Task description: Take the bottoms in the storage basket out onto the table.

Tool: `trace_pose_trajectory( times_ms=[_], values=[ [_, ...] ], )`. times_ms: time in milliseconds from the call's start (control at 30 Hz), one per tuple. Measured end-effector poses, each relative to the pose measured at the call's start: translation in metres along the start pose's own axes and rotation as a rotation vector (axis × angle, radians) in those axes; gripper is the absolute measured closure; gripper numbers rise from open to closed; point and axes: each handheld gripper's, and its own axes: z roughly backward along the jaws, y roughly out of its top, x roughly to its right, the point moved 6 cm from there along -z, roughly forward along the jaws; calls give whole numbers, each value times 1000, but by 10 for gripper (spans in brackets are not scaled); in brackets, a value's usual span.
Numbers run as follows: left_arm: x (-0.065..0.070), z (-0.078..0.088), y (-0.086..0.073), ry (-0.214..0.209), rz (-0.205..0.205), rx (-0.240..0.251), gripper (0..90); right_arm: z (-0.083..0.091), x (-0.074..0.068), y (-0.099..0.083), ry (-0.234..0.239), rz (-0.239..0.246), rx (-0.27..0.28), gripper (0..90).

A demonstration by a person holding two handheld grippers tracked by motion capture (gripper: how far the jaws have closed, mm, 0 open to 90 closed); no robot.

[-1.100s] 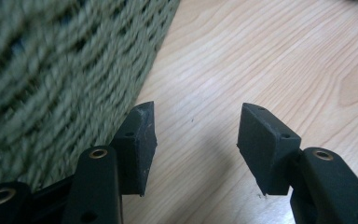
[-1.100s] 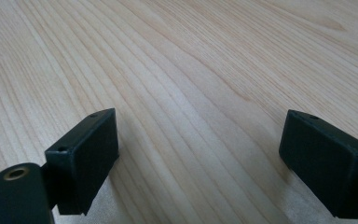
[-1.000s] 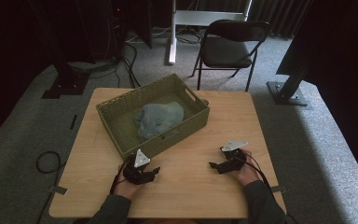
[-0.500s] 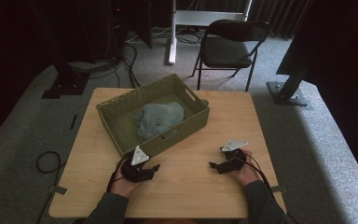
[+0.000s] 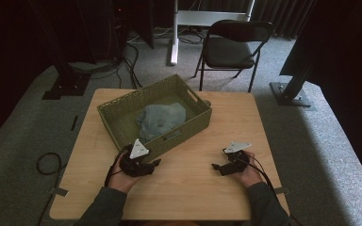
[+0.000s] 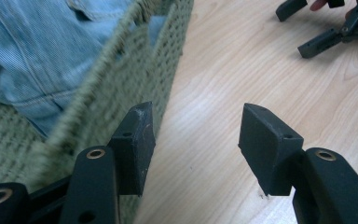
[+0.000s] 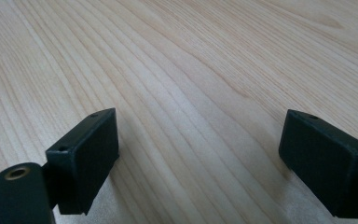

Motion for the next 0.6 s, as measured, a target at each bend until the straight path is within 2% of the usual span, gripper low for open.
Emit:
trace_pose_trajectory(
  times_ms=[133,300,500,600],
  values=[
    [-6,2,8,9,-7,3,457,1,0,-1,0,-2,0,118],
    [-8,5,19,-12,-13,17,463,3,2,-2,-4,-5,0,118],
    [-14,9,29,2,-23,30,465,5,5,-4,-9,-14,1,118],
    [-21,10,36,13,-26,31,464,5,6,-5,-13,-14,-1,118]
  ],
)
